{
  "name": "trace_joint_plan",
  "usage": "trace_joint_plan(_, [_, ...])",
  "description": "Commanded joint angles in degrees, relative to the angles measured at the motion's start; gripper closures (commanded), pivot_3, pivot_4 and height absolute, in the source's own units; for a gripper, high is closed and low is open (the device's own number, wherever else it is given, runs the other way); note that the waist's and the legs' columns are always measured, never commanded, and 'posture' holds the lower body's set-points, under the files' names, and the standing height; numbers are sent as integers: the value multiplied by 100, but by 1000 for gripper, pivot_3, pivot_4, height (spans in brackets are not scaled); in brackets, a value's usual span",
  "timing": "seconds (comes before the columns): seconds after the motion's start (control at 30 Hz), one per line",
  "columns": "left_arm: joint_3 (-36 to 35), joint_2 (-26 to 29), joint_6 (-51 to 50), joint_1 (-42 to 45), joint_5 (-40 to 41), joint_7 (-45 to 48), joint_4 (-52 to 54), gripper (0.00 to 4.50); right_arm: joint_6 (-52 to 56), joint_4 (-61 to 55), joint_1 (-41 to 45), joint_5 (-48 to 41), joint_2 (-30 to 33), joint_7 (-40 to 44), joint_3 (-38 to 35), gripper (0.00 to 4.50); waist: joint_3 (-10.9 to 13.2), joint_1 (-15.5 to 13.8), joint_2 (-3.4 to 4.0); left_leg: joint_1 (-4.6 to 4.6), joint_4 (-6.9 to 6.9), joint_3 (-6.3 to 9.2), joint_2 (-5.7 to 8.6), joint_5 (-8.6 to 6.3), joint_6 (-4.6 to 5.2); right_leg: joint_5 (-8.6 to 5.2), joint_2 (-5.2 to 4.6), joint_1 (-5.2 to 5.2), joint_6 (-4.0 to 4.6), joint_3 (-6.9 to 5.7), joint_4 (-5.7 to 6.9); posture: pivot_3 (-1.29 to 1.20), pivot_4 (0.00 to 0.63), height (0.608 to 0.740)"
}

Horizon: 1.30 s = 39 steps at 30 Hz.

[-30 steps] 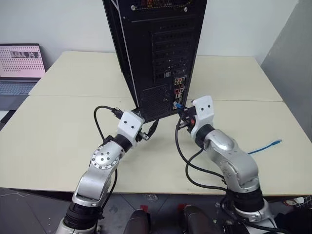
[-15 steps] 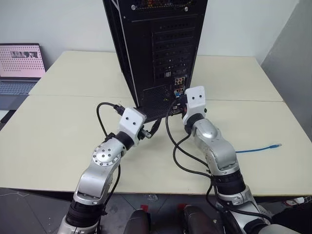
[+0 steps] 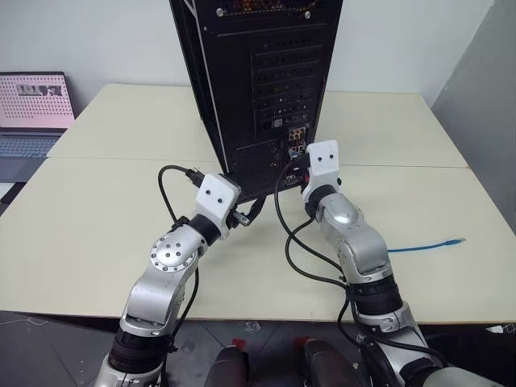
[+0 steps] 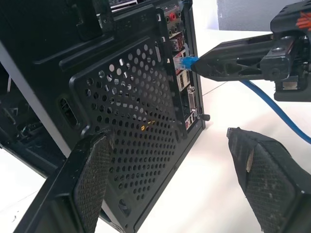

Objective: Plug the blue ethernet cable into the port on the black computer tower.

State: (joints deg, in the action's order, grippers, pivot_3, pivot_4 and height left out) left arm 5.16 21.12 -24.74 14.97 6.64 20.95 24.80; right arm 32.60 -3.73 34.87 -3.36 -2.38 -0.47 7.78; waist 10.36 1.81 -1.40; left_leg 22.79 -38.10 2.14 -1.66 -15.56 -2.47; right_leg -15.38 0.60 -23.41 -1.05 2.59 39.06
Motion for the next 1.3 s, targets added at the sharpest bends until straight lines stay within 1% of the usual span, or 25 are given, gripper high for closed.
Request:
trace_joint_plan(0.03, [-102, 7, 96, 94, 28, 42, 181, 587, -161, -83, 113, 56, -28, -29, -114, 4500, 0, 0, 0, 0, 0, 0, 0, 0, 0, 0, 0, 0, 0, 0, 0, 0, 150, 740])
trace_joint_plan(0.2, [-130, 19, 90, 77, 27, 54, 201, 587, 159, -506, 33, -67, 47, 103, -162, 4500, 0, 0, 1, 1, 0, 0, 0, 0, 0, 0, 0, 0, 0, -1, 0, 0, 150, 740])
trace_joint_plan(0.37, [-130, 9, 94, 80, 2, 75, 176, 587, 318, -623, -50, -36, 139, 200, -147, 4500, 0, 0, 1, 1, 0, 2, 0, 0, 0, 0, -1, 0, 0, -1, -1, 0, 150, 740])
trace_joint_plan(0.93, [-156, 30, 107, 62, -45, 100, 155, 587, -50, -73, 213, 31, 63, 217, -141, 4500, 1, 2, 1, 2, 2, -2, 0, 0, 0, 0, -1, -1, 0, 0, -3, 0, 150, 740])
trace_joint_plan(1.3, [-148, 45, 148, 46, -48, 136, 154, 587, -140, -160, 240, 91, 162, 287, -39, 4500, 1, 4, 1, 1, 2, -3, 0, 0, 0, 0, 0, -2, 0, 0, -3, 0, 150, 740])
